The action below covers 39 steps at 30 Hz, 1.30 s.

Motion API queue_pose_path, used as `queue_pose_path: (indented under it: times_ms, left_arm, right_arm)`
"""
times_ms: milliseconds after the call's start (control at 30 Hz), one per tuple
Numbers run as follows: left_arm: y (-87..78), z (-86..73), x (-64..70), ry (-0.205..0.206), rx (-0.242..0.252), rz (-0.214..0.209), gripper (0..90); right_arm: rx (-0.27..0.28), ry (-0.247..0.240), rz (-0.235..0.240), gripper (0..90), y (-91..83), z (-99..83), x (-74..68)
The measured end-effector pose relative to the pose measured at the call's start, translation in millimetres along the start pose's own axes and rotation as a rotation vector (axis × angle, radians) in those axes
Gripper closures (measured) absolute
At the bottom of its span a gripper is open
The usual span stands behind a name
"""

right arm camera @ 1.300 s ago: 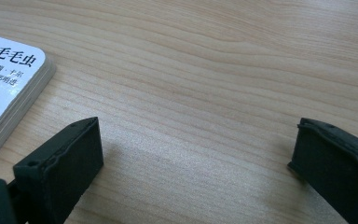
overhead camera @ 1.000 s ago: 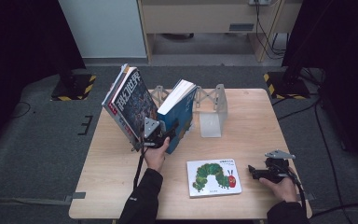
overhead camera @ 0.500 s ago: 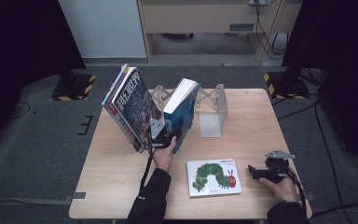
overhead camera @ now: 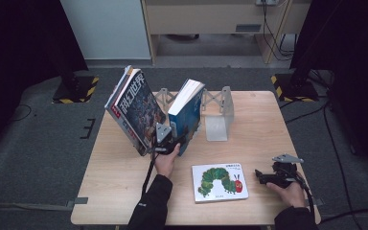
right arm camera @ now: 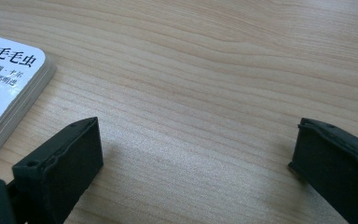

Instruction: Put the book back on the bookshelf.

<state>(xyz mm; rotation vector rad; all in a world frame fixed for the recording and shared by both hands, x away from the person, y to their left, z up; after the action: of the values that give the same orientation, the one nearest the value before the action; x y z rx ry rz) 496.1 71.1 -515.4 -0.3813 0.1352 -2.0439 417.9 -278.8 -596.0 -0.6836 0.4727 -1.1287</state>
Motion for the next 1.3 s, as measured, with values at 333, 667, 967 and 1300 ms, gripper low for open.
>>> queue_pose_path:
  times_ms: [333, 667, 967, 1300]
  left_arm:
    - [-11.0, -2.6, -2.7, 0.037, -0.056, 0.015, 57.7]
    - [-4.2, 2.3, -3.5, -0.002, -0.066, 0.029, 58.7]
    - [-6.3, -2.7, 15.1, 0.059, -0.072, -0.021, 59.0]
    - [-0.9, -2.6, 24.3, 0.071, -0.089, 0.01, 56.7]
  right_arm:
    - [0.0, 0.0, 0.0, 1.9, 0.0, 0.0, 0.0]
    - [0.0, 0.002, 0.001, 1.9, 0.0, 0.0, -0.2]
    - [0.001, 0.001, 0.0, 1.8, 0.2, 0.3, 0.0]
    - [0.001, 0.0, 0.0, 1.8, 0.3, 0.3, 0.0]
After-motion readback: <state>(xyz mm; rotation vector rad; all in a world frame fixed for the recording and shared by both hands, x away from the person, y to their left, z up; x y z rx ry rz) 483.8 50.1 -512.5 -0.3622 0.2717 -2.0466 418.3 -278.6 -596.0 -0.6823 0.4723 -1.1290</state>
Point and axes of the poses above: each handheld gripper's, and its own axes: y roughly forward along the jaws, z roughly out of its top, x roughly to its right, the point moved 8 cm from there along y, roughly forward along the jaws
